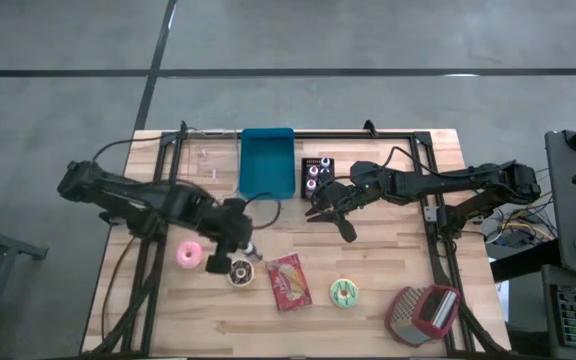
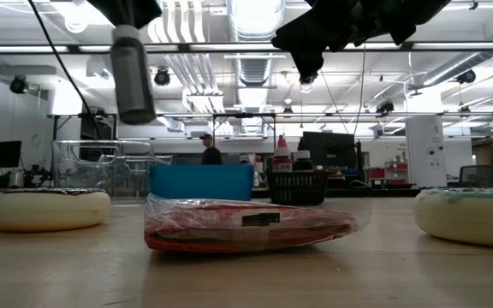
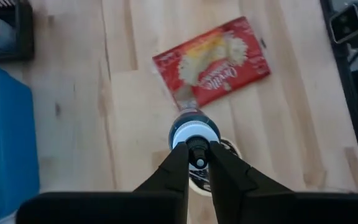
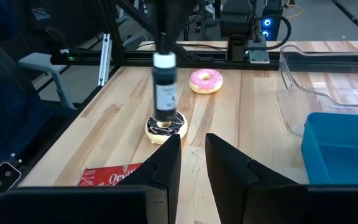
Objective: Pick & Place Food Item
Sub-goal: Put the black food coloring into the black bin
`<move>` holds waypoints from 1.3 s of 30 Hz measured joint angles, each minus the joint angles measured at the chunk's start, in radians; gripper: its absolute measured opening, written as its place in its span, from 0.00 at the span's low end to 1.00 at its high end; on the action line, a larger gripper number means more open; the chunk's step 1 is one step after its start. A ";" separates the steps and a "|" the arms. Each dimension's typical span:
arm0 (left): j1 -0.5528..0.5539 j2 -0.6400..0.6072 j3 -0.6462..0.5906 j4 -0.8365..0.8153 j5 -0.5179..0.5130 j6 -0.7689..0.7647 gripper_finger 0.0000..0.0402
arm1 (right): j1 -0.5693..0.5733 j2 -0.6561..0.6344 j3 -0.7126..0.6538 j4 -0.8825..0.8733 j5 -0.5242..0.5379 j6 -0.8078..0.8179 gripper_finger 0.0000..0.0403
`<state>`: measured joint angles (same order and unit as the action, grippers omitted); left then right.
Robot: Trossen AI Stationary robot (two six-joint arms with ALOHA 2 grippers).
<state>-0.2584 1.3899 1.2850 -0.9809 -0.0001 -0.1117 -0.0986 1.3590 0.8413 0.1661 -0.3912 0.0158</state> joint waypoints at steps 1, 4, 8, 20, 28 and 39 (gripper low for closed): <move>0.026 0.008 0.004 0.000 0.017 0.010 0.11 | 0.000 0.000 0.000 0.000 0.000 0.001 0.17; 0.104 0.038 0.029 0.001 0.067 0.053 0.11 | 0.000 0.000 0.000 0.000 0.000 0.000 0.18; 0.190 0.113 0.089 -0.004 0.122 0.122 0.11 | 0.000 0.000 0.000 0.000 0.000 0.001 0.20; 0.318 0.392 0.352 -0.089 0.143 0.317 0.11 | 0.000 0.000 0.000 0.000 0.000 0.000 0.18; 0.405 0.474 0.382 -0.057 0.204 0.387 0.10 | 0.000 0.000 0.000 0.000 0.000 0.002 0.18; 0.460 0.542 0.381 -0.026 0.241 0.420 0.10 | 0.000 0.000 0.000 0.001 0.000 0.002 0.20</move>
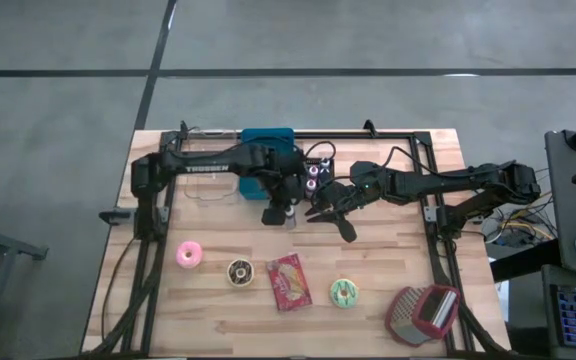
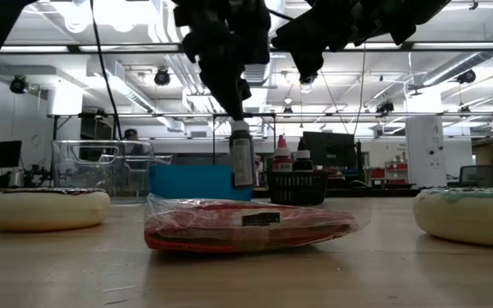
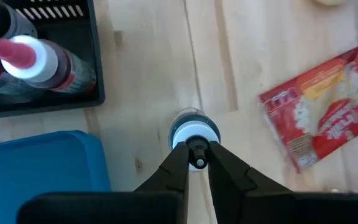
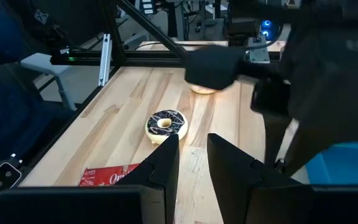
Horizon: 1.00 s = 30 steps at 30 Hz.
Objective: Pick & Place Food Item
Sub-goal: Put the black food coloring into the black bin
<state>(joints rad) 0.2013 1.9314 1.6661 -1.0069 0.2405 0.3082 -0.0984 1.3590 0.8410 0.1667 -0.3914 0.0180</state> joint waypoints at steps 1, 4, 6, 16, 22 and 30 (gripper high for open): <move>0.002 0.006 0.000 0.001 0.000 0.004 0.10 | 0.000 0.000 0.000 0.000 0.000 -0.001 0.20; 0.006 0.016 0.000 0.005 -0.001 0.007 0.10 | 0.000 0.000 0.000 0.000 0.000 0.000 0.19; 0.005 0.022 0.000 0.008 0.000 0.010 0.10 | 0.000 0.000 0.000 0.000 0.000 -0.002 0.18; 0.006 0.050 -0.001 0.017 -0.001 0.014 0.10 | 0.000 0.000 0.000 0.001 0.000 -0.001 0.18; 0.006 0.054 -0.002 0.020 -0.001 0.014 0.10 | 0.000 0.000 0.000 0.001 0.000 -0.002 0.20; 0.006 0.054 -0.002 0.019 -0.002 0.021 0.19 | 0.000 0.000 0.000 0.001 0.000 0.000 0.18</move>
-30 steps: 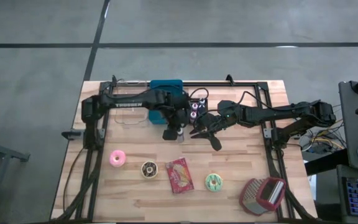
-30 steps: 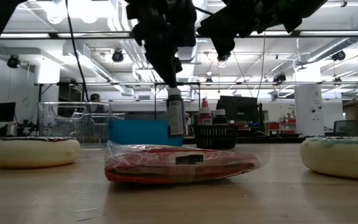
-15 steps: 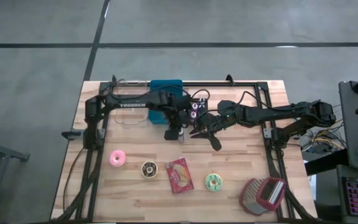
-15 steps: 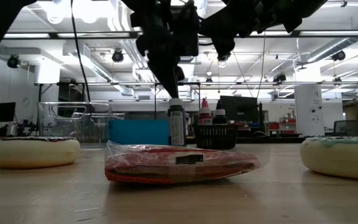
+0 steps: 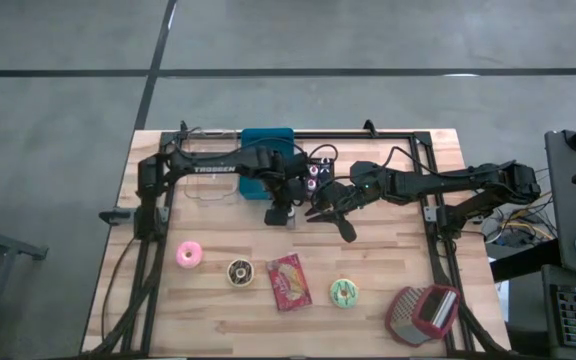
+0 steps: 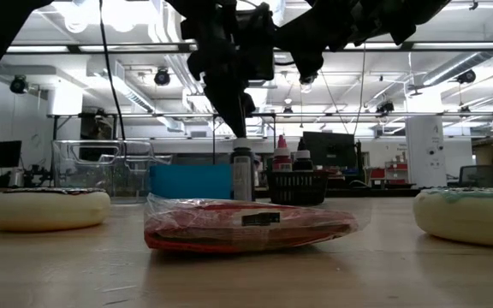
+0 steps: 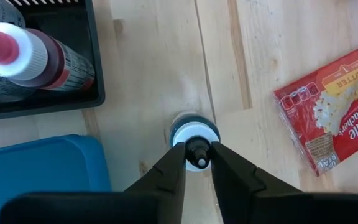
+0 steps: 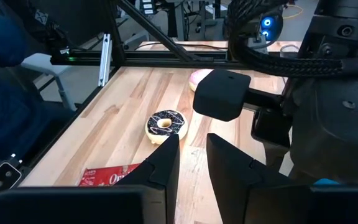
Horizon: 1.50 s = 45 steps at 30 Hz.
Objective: Pick & Place Food Item
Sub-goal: Put the black food coloring into the black bin
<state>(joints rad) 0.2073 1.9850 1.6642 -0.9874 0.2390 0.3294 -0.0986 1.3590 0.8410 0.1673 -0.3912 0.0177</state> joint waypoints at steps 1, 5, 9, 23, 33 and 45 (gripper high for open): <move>0.000 0.000 0.000 0.000 0.000 0.000 0.20 | 0.000 0.000 0.000 0.000 0.000 -0.001 0.18; 0.000 -0.002 0.000 0.000 0.000 -0.008 0.23 | 0.000 0.000 0.000 0.000 0.000 0.000 0.17; 0.000 -0.002 0.000 0.000 0.000 -0.011 0.26 | 0.000 0.000 0.000 0.000 0.000 0.000 0.18; 0.000 -0.036 0.022 -0.114 0.001 0.014 0.33 | 0.000 0.000 0.000 0.000 0.000 -0.001 0.19; -0.010 -0.240 -0.011 -0.123 0.038 0.009 0.33 | 0.000 0.000 0.000 0.000 0.000 -0.001 0.17; -0.040 -0.754 -0.492 0.136 0.049 -0.109 0.33 | 0.000 0.000 0.000 0.001 0.000 0.000 0.20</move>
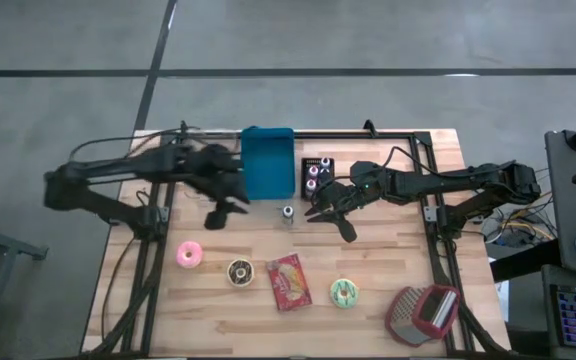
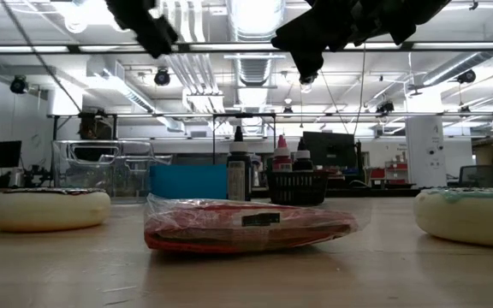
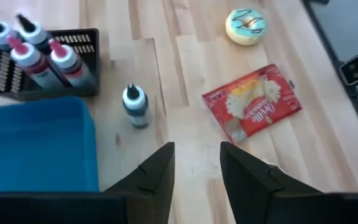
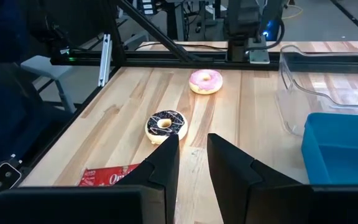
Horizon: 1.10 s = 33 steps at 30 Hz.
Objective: Pick & Place Food Item
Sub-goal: Put the black food coloring into the black bin
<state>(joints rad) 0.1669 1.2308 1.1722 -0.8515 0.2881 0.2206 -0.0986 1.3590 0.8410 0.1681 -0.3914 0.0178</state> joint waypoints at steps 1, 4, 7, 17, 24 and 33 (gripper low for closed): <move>0.000 -0.046 -0.034 0.007 0.000 -0.010 0.33 | 0.000 0.000 0.000 0.000 0.000 -0.002 0.20; -0.001 -0.183 -0.130 0.015 0.001 -0.031 0.33 | 0.000 0.000 0.000 0.000 0.000 0.000 0.19; 0.000 -0.299 -0.206 0.036 0.000 -0.066 0.33 | 0.000 0.000 0.000 0.000 0.000 -0.002 0.18; -0.001 -0.461 -0.245 0.014 0.005 -0.147 0.33 | 0.000 0.000 0.000 0.000 0.000 -0.002 0.19; 0.000 -0.470 -0.245 0.020 0.004 -0.132 0.33 | 0.000 0.000 0.000 0.000 0.000 0.000 0.20; 0.000 -0.467 -0.245 0.021 0.001 -0.132 0.33 | 0.000 0.000 0.000 0.000 0.000 -0.002 0.18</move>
<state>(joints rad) 0.1669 0.7635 0.9272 -0.8303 0.2886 0.0887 -0.0985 1.3590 0.8410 0.1684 -0.3912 0.0159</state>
